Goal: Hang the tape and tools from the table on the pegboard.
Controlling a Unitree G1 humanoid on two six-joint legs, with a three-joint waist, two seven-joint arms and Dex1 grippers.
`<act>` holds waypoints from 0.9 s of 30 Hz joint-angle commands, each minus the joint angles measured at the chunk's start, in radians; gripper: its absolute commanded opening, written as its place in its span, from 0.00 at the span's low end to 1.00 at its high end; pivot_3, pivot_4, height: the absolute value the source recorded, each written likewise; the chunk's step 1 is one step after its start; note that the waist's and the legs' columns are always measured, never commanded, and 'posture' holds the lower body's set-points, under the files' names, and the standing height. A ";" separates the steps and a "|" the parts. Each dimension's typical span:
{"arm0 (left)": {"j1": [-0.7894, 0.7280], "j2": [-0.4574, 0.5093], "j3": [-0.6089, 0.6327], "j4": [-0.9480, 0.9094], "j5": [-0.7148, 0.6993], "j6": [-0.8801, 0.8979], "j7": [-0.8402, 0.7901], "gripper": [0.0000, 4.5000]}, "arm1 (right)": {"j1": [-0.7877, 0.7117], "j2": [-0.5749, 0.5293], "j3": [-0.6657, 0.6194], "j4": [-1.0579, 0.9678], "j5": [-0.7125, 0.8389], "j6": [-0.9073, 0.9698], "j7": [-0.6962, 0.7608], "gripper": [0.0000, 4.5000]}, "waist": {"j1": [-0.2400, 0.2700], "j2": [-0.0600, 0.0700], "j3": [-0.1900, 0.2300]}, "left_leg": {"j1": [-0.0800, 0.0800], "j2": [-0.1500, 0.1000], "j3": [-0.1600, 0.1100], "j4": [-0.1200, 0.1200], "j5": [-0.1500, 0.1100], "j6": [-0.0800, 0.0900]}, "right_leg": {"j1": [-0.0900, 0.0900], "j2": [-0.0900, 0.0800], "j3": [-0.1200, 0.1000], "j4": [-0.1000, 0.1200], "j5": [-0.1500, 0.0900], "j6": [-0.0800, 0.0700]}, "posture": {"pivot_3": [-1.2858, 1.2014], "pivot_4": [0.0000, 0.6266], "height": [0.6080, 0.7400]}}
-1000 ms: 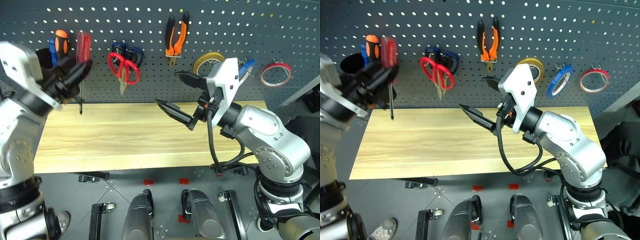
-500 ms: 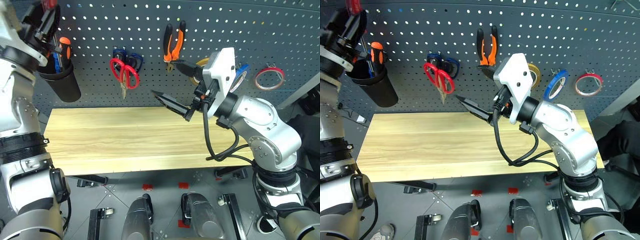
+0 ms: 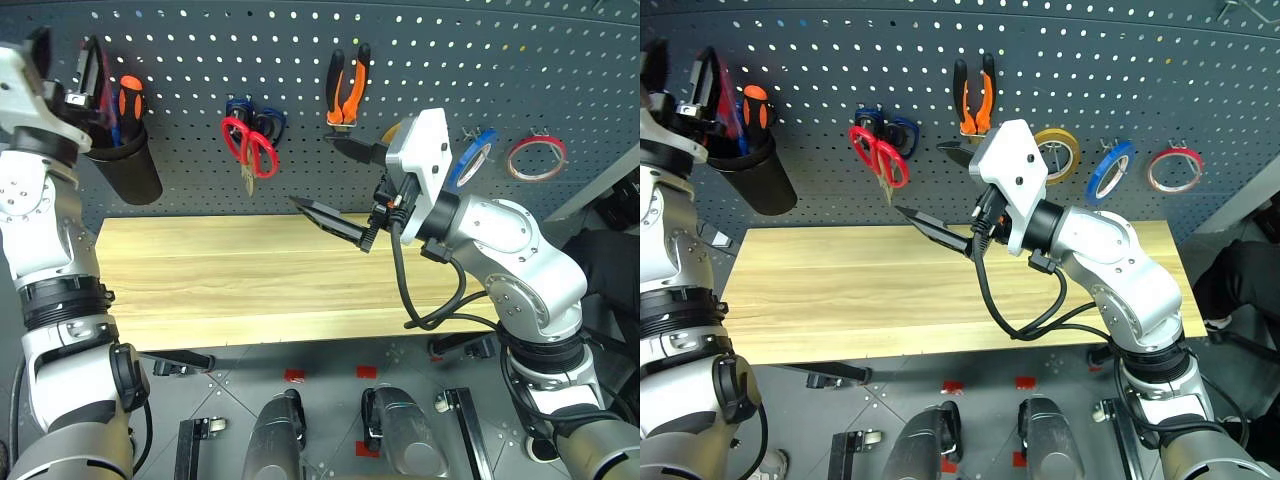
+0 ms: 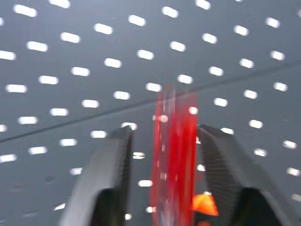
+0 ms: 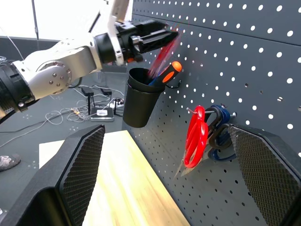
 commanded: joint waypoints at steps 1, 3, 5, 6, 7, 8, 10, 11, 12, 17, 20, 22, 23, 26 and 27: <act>0.015 -0.004 0.018 -0.101 0.025 -0.052 0.062 0.84 | -0.020 0.007 -0.011 -0.018 -0.002 -0.024 0.004 1.00 | 0.001 0.000 0.000 | 0.000 0.000 0.000 0.001 0.000 0.000 | 0.000 0.000 0.000 0.001 0.000 0.000 | 0.43 0.31 1.00; 0.020 -0.009 -0.012 -0.153 0.043 -0.049 0.064 0.97 | -0.016 0.007 -0.014 -0.016 -0.002 -0.024 0.003 1.00 | 0.001 0.000 0.000 | 0.000 0.000 0.000 0.004 0.000 0.000 | 0.000 0.000 0.000 0.003 0.000 0.000 | 0.43 0.30 1.00; 0.024 -0.016 -0.047 -0.203 0.054 -0.035 0.052 0.97 | -0.011 0.008 -0.019 -0.015 -0.001 -0.024 -0.001 1.00 | 0.002 0.000 0.000 | 0.000 0.000 -0.001 0.008 0.000 0.000 | 0.001 0.000 0.000 0.006 0.000 0.000 | 0.43 0.29 1.00; 0.033 -0.029 -0.080 -0.244 0.052 -0.012 0.034 0.97 | -0.006 0.009 -0.028 -0.014 0.002 -0.022 -0.007 1.00 | 0.004 0.000 -0.001 | 0.000 0.000 -0.001 0.010 0.000 0.000 | 0.001 0.000 0.000 0.009 0.000 0.000 | 0.43 0.29 1.00; 0.046 -0.040 -0.108 -0.280 0.047 0.009 0.017 0.97 | -0.001 0.008 -0.035 -0.013 0.004 -0.020 -0.010 1.00 | 0.006 0.001 -0.003 | 0.000 0.000 -0.002 0.012 0.000 0.000 | 0.001 0.000 0.000 0.010 0.000 0.000 | 0.43 0.29 1.00; 0.066 -0.056 -0.129 -0.318 0.035 0.028 0.002 0.97 | 0.011 0.006 -0.041 -0.012 0.004 -0.022 -0.013 1.00 | 0.007 0.001 -0.006 | 0.000 0.000 -0.002 0.013 0.000 0.000 | 0.002 0.000 0.000 0.011 0.000 0.000 | 0.43 0.28 1.00; 0.104 -0.083 -0.134 -0.363 0.009 0.056 0.000 0.97 | 0.036 0.005 -0.055 -0.012 0.011 -0.020 -0.018 1.00 | 0.007 0.001 -0.019 | 0.000 0.000 -0.002 0.013 0.000 0.001 | 0.002 -0.001 0.001 0.011 0.001 0.000 | 0.43 0.27 1.00; 0.134 -0.100 -0.124 -0.375 0.004 0.062 0.013 0.97 | 0.061 0.007 -0.070 -0.007 0.019 -0.019 -0.024 1.00 | 0.006 0.001 -0.025 | 0.000 0.000 -0.002 0.013 0.000 0.001 | 0.002 0.000 0.001 0.012 0.001 0.000 | 0.43 0.27 1.00; 0.161 -0.115 -0.113 -0.384 -0.004 0.075 0.024 0.97 | 0.083 0.006 -0.080 -0.003 0.022 -0.022 -0.024 1.00 | 0.005 0.001 -0.029 | 0.001 0.000 -0.002 0.013 0.000 0.001 | 0.002 0.000 0.002 0.012 0.001 0.000 | 0.43 0.27 1.00; 0.324 -0.165 -0.143 -0.458 -0.008 0.135 0.008 0.97 | 0.164 0.003 -0.093 0.003 0.001 -0.048 -0.027 1.00 | -0.009 0.001 -0.032 | 0.003 0.003 0.000 0.012 0.000 0.001 | 0.002 0.003 0.008 0.013 0.002 -0.002 | 0.43 0.27 1.00; 0.413 -0.201 -0.172 -0.484 -0.015 0.220 0.007 0.97 | 0.182 0.013 -0.083 0.001 -0.011 -0.059 -0.041 1.00 | -0.010 0.002 -0.034 | 0.003 0.005 0.001 0.012 0.000 0.001 | 0.002 0.004 0.009 0.013 0.003 -0.003 | 0.43 0.27 1.00; 0.453 -0.221 -0.185 -0.488 -0.012 0.313 0.034 0.97 | 0.196 0.026 -0.076 0.011 -0.036 -0.074 -0.067 1.00 | -0.011 0.002 -0.042 | 0.003 0.005 0.001 0.013 0.000 0.001 | 0.002 0.005 0.009 0.013 0.003 -0.003 | 0.43 0.27 1.00; 0.460 -0.229 -0.186 -0.483 -0.001 0.362 0.062 0.97 | 0.206 0.037 -0.075 0.018 -0.053 -0.084 -0.088 1.00 | -0.011 0.001 -0.044 | 0.003 0.005 0.001 0.012 0.000 0.001 | 0.002 0.005 0.009 0.013 0.003 -0.003 | 0.43 0.26 1.00; 0.461 -0.252 -0.186 -0.469 0.054 0.461 0.160 0.97 | 0.269 0.049 -0.061 0.044 -0.111 -0.109 -0.130 1.00 | -0.010 0.001 -0.052 | 0.003 0.005 0.001 0.013 0.000 0.001 | 0.002 0.005 0.009 0.013 0.003 -0.003 | 0.44 0.25 1.00; 0.462 -0.260 -0.183 -0.462 0.072 0.507 0.199 0.97 | 0.304 0.050 -0.051 0.050 -0.129 -0.116 -0.138 1.00 | -0.009 0.001 -0.056 | 0.003 0.005 0.001 0.013 0.000 0.001 | 0.002 0.005 0.010 0.013 0.003 -0.003 | 0.44 0.25 1.00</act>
